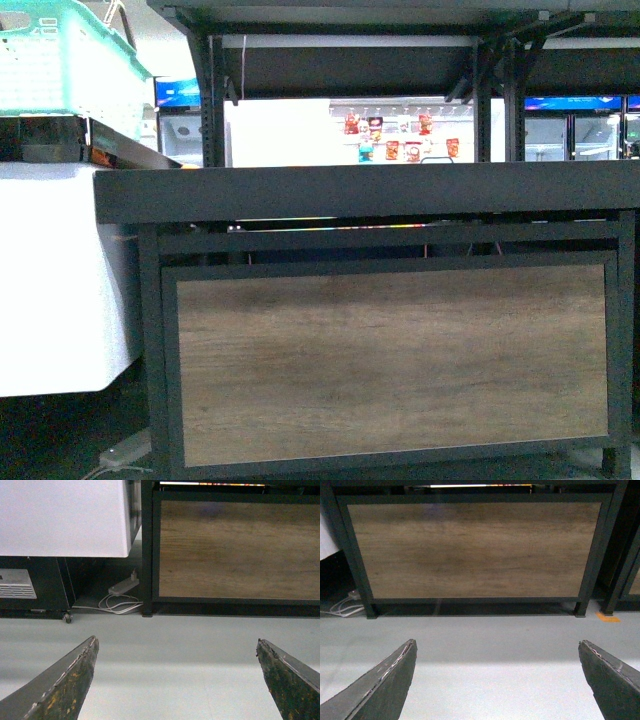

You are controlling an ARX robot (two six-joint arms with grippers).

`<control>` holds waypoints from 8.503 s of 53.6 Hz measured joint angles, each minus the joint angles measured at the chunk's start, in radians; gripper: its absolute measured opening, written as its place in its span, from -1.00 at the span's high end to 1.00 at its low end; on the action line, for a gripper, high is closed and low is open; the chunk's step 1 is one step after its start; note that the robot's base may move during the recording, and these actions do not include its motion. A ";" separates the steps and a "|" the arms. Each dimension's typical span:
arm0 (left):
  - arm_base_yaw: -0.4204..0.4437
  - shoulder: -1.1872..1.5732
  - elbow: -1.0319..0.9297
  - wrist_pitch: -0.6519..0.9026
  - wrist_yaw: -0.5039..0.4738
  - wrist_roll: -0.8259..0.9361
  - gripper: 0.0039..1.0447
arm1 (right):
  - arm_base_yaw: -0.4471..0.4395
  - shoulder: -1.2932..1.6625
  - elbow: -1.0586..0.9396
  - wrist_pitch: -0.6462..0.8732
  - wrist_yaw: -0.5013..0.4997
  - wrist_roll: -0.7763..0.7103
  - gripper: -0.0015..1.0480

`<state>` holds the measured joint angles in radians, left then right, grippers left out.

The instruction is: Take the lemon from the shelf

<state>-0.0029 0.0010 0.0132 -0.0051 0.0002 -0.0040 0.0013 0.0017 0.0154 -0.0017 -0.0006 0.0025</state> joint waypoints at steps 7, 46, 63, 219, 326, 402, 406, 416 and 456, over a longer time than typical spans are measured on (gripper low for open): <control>0.000 0.000 0.000 0.000 0.000 0.000 -0.85 | 0.000 0.000 0.000 0.000 0.000 0.000 -0.86; 0.000 0.000 0.000 0.000 0.000 0.000 -0.85 | 0.000 0.000 0.000 0.000 -0.001 0.000 -0.86; 0.000 -0.001 0.000 0.000 0.000 0.000 -0.85 | 0.000 0.000 0.000 0.000 0.000 0.000 -0.86; 0.000 0.000 0.000 0.000 0.000 0.000 -0.85 | 0.000 0.000 0.000 0.000 0.000 0.000 -0.86; 0.520 1.501 0.998 0.130 0.406 -0.934 -0.85 | 0.000 0.000 0.000 0.000 0.000 0.000 -0.86; 0.523 1.801 1.296 0.274 0.322 -1.087 0.63 | 0.000 0.000 0.000 0.000 0.000 0.000 -0.86; 0.523 1.800 1.296 0.274 0.334 -1.093 0.64 | 0.000 0.000 0.000 0.000 0.000 0.000 -0.86; 0.523 1.792 1.295 0.274 0.357 -1.094 0.64 | 0.000 0.000 0.000 0.000 0.000 0.000 -0.86; 0.373 1.599 1.252 0.266 0.453 -1.127 0.74 | 0.000 0.000 0.000 0.000 0.000 0.000 -0.86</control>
<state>0.3706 1.6001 1.2648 0.2607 0.4534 -1.1309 0.0013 0.0013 0.0154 -0.0021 -0.0006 0.0025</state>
